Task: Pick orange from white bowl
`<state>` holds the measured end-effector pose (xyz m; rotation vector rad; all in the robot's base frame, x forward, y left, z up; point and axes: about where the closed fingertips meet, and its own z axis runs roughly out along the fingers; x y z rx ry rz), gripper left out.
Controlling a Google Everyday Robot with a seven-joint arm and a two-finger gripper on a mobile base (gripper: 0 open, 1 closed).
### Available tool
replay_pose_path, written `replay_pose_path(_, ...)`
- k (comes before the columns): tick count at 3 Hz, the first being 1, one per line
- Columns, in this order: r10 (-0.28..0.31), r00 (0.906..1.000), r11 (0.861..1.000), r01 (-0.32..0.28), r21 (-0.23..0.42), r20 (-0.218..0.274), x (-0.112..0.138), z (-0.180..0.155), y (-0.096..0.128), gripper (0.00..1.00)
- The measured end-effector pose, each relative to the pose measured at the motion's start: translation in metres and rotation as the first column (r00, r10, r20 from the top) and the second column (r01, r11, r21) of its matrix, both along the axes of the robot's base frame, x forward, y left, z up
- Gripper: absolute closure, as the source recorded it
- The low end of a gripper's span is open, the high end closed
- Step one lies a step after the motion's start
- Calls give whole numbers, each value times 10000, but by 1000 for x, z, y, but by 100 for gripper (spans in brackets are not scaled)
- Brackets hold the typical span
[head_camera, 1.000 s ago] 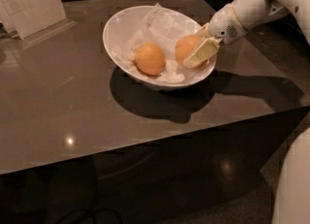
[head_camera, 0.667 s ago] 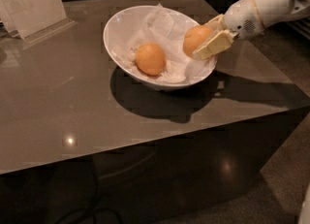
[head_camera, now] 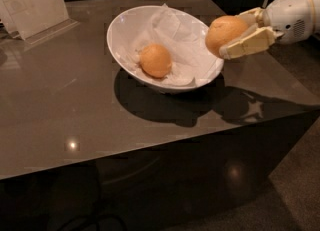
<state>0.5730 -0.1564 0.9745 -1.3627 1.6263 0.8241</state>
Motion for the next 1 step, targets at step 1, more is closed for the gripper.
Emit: replay_pose_path(1, -64, 10000, 9999, 64, 132, 15, -4, 3, -4, 100)
